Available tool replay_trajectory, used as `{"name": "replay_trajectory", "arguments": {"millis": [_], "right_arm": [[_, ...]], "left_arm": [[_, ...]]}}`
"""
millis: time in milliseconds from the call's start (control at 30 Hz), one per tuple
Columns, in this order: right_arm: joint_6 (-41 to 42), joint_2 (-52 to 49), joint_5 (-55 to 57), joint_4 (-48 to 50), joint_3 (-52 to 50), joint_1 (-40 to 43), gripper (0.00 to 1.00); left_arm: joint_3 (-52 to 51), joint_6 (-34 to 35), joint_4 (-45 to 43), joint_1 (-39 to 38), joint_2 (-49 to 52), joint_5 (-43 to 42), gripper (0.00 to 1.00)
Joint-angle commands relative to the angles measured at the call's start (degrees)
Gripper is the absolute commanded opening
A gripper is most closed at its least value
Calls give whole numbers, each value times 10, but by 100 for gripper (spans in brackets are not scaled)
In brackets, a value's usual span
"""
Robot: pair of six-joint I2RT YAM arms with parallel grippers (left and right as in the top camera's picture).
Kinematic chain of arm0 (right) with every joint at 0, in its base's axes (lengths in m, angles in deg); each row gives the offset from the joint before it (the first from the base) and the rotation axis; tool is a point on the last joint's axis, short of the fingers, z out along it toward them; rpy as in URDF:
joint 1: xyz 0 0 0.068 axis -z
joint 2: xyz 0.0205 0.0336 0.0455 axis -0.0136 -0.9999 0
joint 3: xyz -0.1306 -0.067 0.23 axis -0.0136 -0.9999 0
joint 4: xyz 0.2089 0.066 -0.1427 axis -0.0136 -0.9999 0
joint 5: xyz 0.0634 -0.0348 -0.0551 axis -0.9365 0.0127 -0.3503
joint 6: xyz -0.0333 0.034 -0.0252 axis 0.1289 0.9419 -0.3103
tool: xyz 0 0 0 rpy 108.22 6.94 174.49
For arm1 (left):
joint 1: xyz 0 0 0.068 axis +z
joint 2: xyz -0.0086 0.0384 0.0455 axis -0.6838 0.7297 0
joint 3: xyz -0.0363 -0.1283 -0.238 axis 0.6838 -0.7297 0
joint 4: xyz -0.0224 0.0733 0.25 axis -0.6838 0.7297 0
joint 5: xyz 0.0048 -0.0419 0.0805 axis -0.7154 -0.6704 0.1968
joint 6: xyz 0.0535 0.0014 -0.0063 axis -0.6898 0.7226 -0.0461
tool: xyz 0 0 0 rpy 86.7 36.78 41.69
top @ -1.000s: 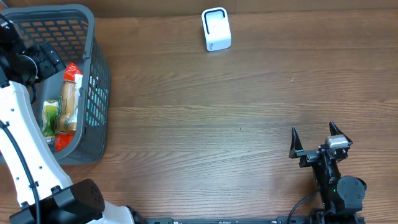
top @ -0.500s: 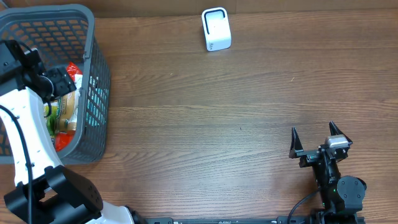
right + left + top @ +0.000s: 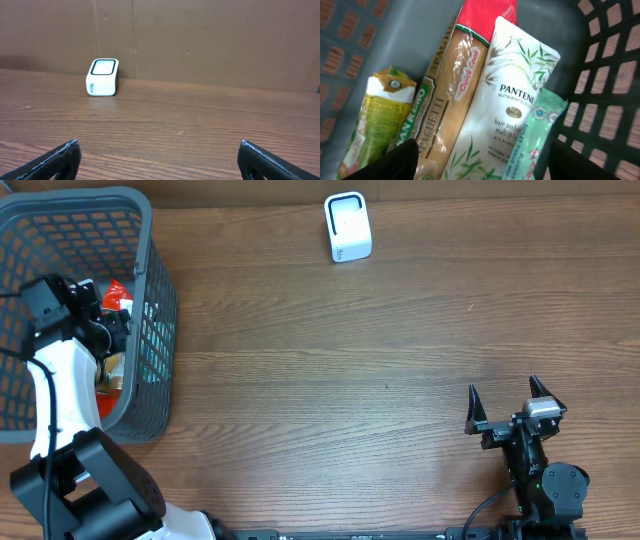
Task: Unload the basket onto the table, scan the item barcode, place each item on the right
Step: 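Move the left gripper into the basket over the white Pantene tube, then grasp the white Pantene tube with the left gripper and lift it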
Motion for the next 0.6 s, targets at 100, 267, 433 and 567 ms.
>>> {"name": "replay_trajectory", "arguments": {"millis": [100,267,433,567], "right_arm": [[0,3,2,3,-6,2,100],[0,3,2,3,-6,2,100],[0,3,2,3,-6,2,100],[0,3,2,3,-6,2,100]], "left_arm": [[-16,-13,-10,-1,41,-22,68],[-16,-13,-8,-2,75,-35,61],[-16,-13,-6,-2,90,-43,38],[-15,-13,-6,-1,90,-43,4]]}}
